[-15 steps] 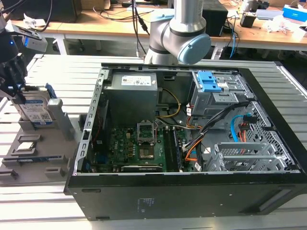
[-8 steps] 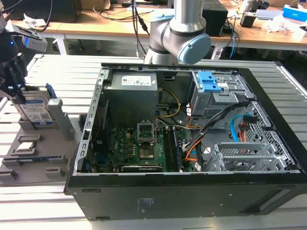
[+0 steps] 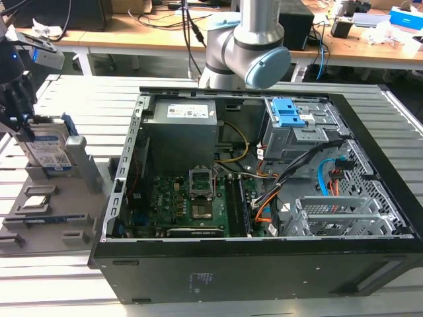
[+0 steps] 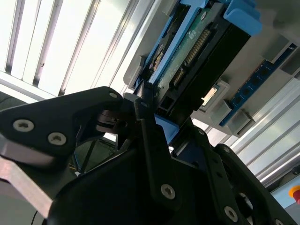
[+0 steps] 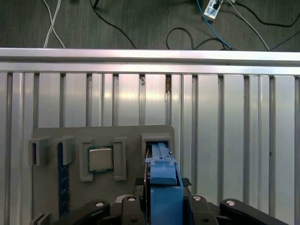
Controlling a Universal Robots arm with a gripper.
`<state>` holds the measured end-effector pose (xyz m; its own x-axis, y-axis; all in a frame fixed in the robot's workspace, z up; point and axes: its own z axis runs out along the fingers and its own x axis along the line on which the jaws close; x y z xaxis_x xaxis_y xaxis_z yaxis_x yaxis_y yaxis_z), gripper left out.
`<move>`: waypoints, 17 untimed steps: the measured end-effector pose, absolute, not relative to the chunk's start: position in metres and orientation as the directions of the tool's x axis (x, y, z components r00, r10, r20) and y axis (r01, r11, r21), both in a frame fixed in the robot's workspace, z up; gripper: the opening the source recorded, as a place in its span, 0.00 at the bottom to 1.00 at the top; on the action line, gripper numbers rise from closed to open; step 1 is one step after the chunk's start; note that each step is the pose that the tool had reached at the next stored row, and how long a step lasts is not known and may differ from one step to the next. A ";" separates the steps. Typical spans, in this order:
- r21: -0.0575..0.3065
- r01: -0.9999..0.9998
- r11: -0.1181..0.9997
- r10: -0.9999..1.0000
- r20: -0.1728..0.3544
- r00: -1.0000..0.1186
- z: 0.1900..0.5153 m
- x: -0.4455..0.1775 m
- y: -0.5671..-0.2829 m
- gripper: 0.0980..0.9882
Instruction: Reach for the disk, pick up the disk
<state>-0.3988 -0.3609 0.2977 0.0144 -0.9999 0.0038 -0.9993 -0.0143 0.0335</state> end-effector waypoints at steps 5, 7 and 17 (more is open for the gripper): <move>0.034 -0.999 -0.014 -1.000 0.004 0.014 0.308 -0.399 -0.361 0.30; 0.034 -0.999 -0.014 -1.000 0.004 0.014 0.312 -0.399 -0.361 0.30; 0.034 -0.999 -0.014 -1.000 0.004 0.014 0.328 -0.399 -0.361 0.30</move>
<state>-0.3988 -0.3609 0.3276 0.0144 -0.9999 0.0039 -0.9993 -0.0143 0.0339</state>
